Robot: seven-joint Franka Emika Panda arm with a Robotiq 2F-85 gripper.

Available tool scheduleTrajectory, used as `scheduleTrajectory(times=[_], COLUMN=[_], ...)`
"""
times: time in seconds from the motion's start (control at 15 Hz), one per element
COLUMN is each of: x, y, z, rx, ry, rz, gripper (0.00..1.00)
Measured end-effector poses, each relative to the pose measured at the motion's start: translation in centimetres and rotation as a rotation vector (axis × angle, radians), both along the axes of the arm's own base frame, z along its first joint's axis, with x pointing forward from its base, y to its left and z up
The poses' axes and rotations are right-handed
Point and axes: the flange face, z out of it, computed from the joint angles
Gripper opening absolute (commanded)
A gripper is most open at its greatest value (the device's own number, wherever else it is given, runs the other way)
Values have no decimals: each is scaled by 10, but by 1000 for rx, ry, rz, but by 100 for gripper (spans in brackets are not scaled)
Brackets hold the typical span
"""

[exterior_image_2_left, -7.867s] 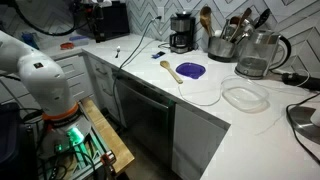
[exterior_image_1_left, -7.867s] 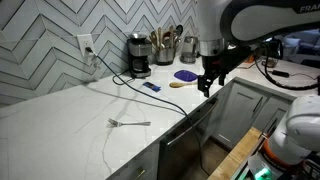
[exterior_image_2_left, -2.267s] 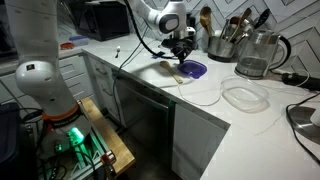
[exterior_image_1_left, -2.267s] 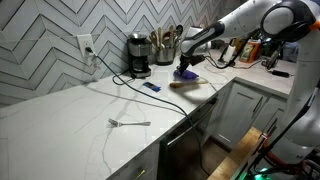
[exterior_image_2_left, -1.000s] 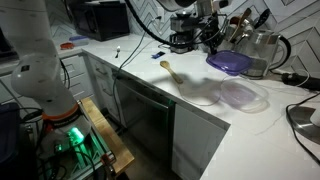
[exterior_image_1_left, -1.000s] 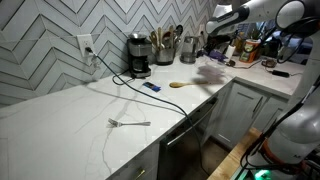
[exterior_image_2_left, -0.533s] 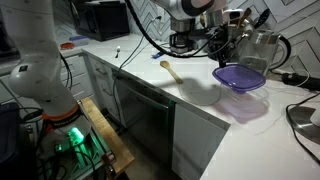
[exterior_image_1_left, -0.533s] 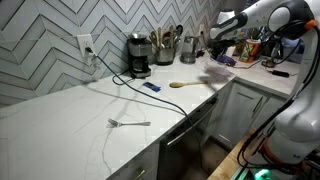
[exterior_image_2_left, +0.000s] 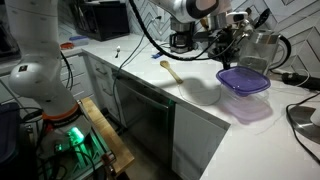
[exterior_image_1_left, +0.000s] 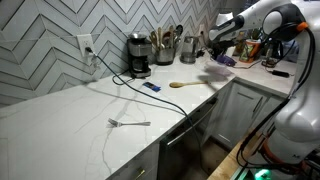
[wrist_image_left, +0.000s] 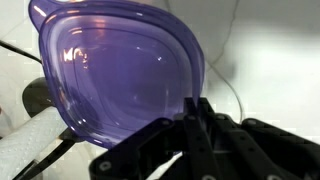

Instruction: Put the blue lid on the lunch box

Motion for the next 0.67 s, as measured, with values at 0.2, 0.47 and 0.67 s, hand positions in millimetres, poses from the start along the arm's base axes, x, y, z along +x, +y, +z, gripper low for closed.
scheduleTrajectory(times=[0.2,0.47,0.67], x=[3,13,23], y=[3,5,1], z=[0,-8,-18], rx=[0,-3,-10], ry=[-1,6,15], rz=[6,16,18], gripper=[2,2,2])
